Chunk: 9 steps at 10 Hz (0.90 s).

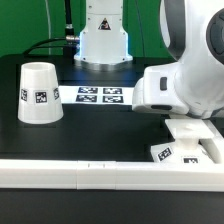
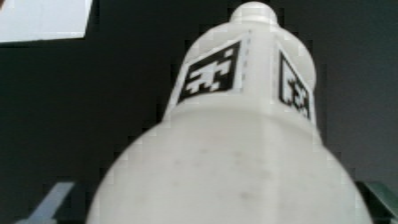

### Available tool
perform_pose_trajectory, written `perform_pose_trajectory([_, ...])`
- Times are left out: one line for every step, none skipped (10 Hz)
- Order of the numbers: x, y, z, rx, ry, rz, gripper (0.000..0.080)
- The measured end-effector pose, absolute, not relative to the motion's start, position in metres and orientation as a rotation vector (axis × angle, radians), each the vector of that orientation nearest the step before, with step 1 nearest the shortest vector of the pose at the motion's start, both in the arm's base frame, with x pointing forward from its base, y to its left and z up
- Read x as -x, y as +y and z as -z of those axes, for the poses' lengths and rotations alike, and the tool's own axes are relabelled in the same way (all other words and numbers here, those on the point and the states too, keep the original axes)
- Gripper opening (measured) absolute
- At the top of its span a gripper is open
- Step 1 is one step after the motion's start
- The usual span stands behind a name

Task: Assemble lamp

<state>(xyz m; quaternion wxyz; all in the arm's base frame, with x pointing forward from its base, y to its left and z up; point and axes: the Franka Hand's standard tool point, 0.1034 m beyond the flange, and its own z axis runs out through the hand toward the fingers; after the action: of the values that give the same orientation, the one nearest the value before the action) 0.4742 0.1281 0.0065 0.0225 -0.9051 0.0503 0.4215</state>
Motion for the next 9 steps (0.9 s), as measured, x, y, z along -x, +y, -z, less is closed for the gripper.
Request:
perform_pose_trajectory([-0.475,0.128,-0.008,2.802,0.128,-1.298,0.0573])
perform_pose_trajectory([-0.478,0.127,-0.012,2.798,0.071,-1.279,0.0573])
perform_pose_trajectory([-0.483,0.123,-0.022,2.793,-0.019,-1.249,0.0573])
perform_pose_trajectory([-0.49,0.119,-0.038,2.793,-0.092,-1.22,0.0574])
perform_pose_trajectory([-0.497,0.115,-0.059,2.769,-0.181,-1.189,0.0574])
perform_pose_trajectory([-0.502,0.112,-0.08,2.754,-0.198,-1.199,0.0574])
perform_pose_trajectory([-0.512,0.111,-0.092,2.761,-0.199,-1.173,0.0574])
perform_pose_trajectory([-0.517,0.113,-0.082,2.79,-0.194,-1.101,0.0576])
perform_pose_trajectory([-0.513,0.113,-0.081,2.785,-0.194,-1.114,0.0576])
